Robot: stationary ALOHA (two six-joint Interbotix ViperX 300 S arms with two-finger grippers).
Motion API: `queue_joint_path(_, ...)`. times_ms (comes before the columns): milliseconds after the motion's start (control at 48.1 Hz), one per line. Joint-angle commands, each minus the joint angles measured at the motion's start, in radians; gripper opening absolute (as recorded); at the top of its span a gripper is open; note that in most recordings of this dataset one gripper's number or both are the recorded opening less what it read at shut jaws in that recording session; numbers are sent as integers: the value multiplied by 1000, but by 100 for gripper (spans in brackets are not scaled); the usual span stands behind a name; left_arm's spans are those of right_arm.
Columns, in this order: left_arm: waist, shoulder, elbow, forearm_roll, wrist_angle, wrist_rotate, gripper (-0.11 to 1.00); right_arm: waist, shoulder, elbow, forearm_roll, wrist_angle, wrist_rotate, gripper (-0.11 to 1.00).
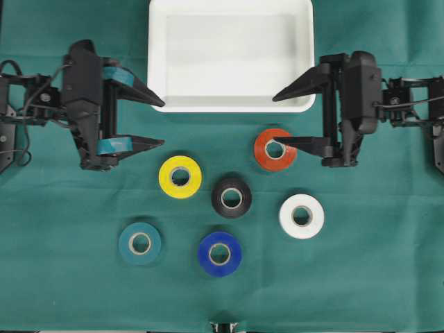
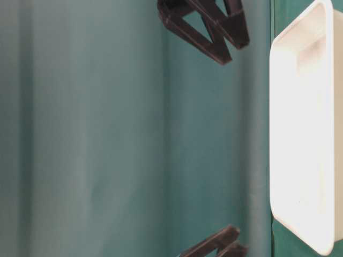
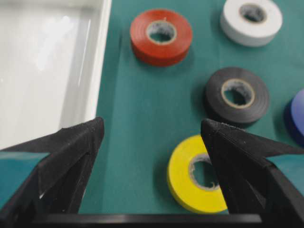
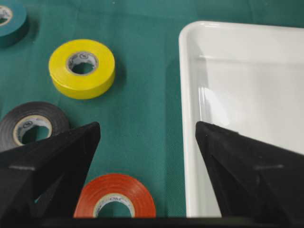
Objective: Put the tape alternately from left to right into the white case.
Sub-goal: 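Move the right gripper down to the blue tape roll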
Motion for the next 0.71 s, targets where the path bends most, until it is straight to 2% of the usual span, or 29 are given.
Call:
queue_joint_path(0, -2, 17, -43, -2, 14, 3, 95, 0, 15, -32, -2, -3, 2, 86)
queue_joint_path(457, -2, 54, -49, -2, 20, 3, 95, 0, 52, -55, -3, -3, 3, 86)
queue_joint_path(686, -2, 52, -52, -2, 21, 3, 95, 29, 52, -57, -3, -3, 5, 86)
